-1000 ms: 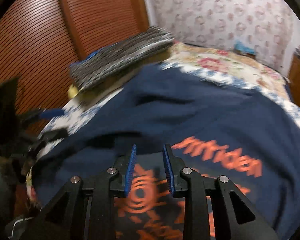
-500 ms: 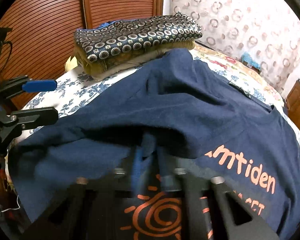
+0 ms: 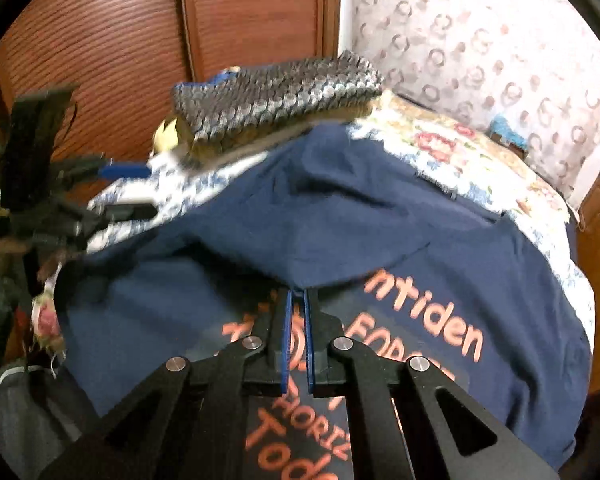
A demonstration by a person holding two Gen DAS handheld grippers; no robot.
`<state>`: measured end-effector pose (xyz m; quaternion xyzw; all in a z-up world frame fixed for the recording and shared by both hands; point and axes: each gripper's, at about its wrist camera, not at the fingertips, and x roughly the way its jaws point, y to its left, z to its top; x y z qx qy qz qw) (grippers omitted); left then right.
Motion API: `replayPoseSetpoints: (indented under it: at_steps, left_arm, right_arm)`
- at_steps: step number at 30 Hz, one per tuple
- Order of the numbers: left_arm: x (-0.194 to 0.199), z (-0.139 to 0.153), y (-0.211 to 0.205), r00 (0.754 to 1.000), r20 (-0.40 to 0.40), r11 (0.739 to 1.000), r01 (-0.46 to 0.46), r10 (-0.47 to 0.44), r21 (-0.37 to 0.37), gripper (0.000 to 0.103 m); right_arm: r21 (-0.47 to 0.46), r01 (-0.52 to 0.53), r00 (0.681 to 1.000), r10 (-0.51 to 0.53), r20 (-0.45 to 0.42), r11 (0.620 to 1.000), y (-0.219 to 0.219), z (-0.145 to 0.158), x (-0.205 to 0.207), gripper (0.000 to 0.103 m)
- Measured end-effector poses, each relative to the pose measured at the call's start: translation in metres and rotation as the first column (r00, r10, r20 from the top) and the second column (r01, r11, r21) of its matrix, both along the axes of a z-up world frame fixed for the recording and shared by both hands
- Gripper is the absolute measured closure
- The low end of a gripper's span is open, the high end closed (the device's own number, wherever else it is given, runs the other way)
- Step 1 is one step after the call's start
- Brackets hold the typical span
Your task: Fold small clothes
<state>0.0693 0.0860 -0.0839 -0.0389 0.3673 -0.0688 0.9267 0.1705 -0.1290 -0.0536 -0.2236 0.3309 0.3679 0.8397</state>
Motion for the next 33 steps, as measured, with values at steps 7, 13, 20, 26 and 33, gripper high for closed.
replayPoseSetpoints:
  at_steps: [7,13,20,26,33]
  left_arm:
    - [0.015,0.007,-0.016,1.000,0.007,0.999,0.030,-0.030,0.011,0.025]
    - [0.030,0.005,-0.037,0.998,-0.005,0.997,0.068,-0.067,0.023,0.025]
    - [0.046,0.002,-0.063,0.996,-0.014,0.995,0.094,-0.093,0.046,0.025]
    - [0.058,-0.004,-0.085,0.991,-0.041,0.989,0.129,-0.127,0.066,0.025]
    - [0.071,-0.018,-0.109,0.981,-0.099,0.981,0.177,-0.168,0.082,0.025]
  right_arm:
    - [0.042,0.115,0.993,-0.115,-0.022,0.992,-0.035,-0.009,0.011,0.073]
    - [0.075,0.255,0.967,-0.255,-0.011,0.964,-0.086,-0.006,0.016,0.072]
    - [0.114,0.432,0.899,-0.437,0.021,0.895,-0.139,-0.014,0.016,0.072]
    - [0.138,0.556,0.826,-0.563,0.019,0.820,-0.187,-0.027,0.014,0.057]
    - [0.136,0.657,0.750,-0.661,-0.018,0.742,-0.214,-0.047,0.019,0.057]
